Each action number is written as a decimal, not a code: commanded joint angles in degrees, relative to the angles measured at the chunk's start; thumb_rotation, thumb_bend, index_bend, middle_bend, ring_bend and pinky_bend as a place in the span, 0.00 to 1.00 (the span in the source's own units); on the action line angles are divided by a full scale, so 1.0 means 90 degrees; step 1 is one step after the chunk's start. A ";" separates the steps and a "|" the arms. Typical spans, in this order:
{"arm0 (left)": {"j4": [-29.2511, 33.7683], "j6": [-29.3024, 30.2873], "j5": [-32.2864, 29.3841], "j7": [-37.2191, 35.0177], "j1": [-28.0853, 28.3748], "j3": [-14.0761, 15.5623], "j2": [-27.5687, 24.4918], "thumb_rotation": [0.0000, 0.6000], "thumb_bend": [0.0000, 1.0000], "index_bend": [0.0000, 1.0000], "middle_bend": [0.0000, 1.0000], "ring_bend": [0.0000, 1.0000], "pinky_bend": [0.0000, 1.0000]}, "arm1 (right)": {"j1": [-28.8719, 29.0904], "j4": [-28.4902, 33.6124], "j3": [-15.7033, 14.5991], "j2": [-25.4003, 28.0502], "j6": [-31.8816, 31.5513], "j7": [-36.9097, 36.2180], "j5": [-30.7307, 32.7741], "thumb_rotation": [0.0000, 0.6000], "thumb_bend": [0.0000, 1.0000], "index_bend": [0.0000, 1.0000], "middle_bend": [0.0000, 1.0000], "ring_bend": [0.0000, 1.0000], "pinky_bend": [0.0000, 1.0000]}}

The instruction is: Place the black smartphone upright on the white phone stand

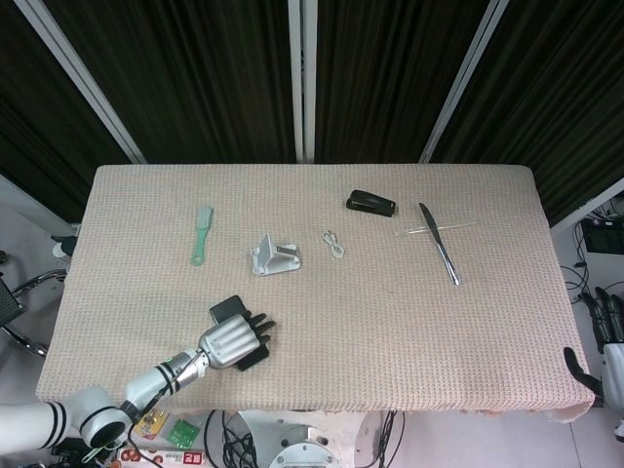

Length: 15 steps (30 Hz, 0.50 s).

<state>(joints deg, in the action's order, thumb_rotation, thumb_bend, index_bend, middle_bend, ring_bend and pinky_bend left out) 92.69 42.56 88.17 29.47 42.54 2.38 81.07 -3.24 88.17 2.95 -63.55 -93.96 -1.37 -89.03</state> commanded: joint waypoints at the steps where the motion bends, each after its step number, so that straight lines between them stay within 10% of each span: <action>1: -0.0037 0.0050 0.0023 -0.0045 -0.0004 0.0039 0.0023 1.00 0.22 0.40 0.10 0.11 0.29 | 0.0014 0.0034 -0.0001 0.0004 0.0035 0.0032 0.0011 1.00 0.28 0.00 0.00 0.00 0.00; 15: -0.0075 0.0458 0.0276 -0.0556 -0.0034 0.0142 -0.0036 1.00 0.37 0.48 0.40 0.14 0.29 | 0.0057 0.0036 -0.0001 -0.0036 0.0150 0.0085 0.0048 1.00 0.28 0.00 0.00 0.00 0.00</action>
<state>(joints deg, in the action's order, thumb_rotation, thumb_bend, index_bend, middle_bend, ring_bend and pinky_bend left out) 92.07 46.55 90.57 24.56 42.24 3.61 80.77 -2.74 88.50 2.93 -63.87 -92.62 -0.60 -88.60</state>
